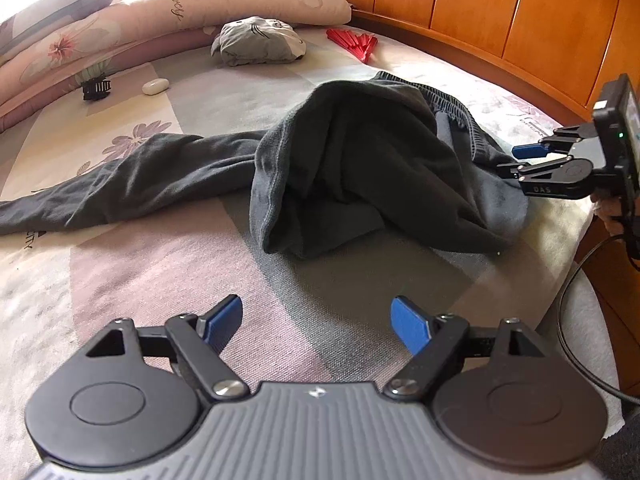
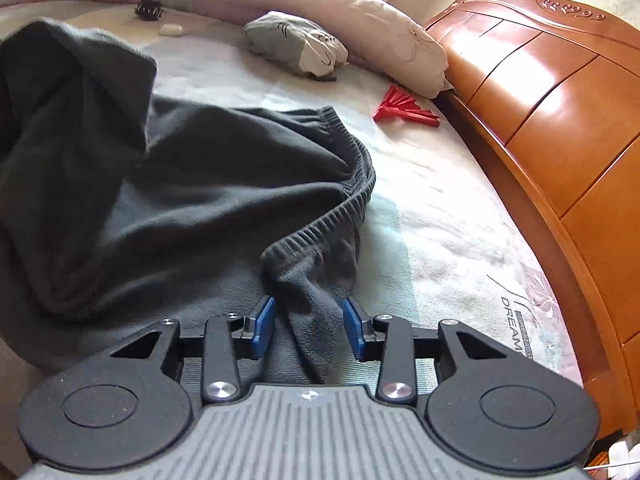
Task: Fold clothes
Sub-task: 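Pull the waistband with the right gripper to straighten the sweatpants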
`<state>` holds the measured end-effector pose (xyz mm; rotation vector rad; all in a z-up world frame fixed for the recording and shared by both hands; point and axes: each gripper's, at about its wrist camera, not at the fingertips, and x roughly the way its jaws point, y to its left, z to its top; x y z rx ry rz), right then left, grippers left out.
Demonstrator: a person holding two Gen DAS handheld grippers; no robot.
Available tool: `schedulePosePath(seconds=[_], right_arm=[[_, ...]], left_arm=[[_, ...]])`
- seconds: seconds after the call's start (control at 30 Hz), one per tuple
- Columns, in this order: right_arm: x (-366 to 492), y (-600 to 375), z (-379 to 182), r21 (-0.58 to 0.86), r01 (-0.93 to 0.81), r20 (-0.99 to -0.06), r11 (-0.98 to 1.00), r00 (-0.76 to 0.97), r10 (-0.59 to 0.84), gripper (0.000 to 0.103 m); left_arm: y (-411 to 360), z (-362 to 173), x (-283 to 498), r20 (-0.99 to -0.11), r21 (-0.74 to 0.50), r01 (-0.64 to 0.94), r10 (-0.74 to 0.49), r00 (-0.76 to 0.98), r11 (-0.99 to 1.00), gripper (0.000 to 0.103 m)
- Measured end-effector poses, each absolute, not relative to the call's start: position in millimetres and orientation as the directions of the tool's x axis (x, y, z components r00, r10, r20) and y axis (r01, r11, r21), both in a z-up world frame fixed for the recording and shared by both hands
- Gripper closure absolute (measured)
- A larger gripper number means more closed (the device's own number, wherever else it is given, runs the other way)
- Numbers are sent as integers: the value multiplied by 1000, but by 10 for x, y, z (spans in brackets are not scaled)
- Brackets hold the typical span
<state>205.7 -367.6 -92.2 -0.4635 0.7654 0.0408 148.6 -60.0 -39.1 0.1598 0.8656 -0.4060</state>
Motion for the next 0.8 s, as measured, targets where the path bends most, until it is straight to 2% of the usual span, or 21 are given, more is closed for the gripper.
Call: schedulePosePath(seconds=[0.03,0.07,0.1,0.37,0.5,0.67,0.7,0.8], right_arm=[[2069,-3693,-943,-390,-197,-671,900,730,-131,63],[2083,-3719,-934,-377,-184,-670,908,731,-130,70],[2099,-3753,-910,-358,-166,-675,919,726,-132,97],[1798,-4207,-437,-115,-49,-676,992,735,-42,98],[1602,-4518,-421,26,9,-716,1000,698,12,98],[1524,-4665,-629,83,92,-769,992,639,5,94],[1501,-4651,-623,80,99,-766,992,642,-3,88],[1418,-4578,-492,69,102,-731,992,682,-19,83]], left_arm=[[-592,-395,1493,-768,-25,406,-277,577,914,21],[-585,-400,1499,-770,-23,402,-273,576,915,21],[-581,-405,1506,-772,-22,400,-269,575,916,21],[-638,-427,1524,-778,-17,413,-271,566,911,21],[-663,-444,1512,-779,-25,422,-283,560,906,21],[-665,-452,1509,-781,-29,426,-287,555,904,21],[-658,-446,1509,-780,-30,426,-288,556,904,21],[-624,-429,1512,-778,-29,418,-284,561,908,21]])
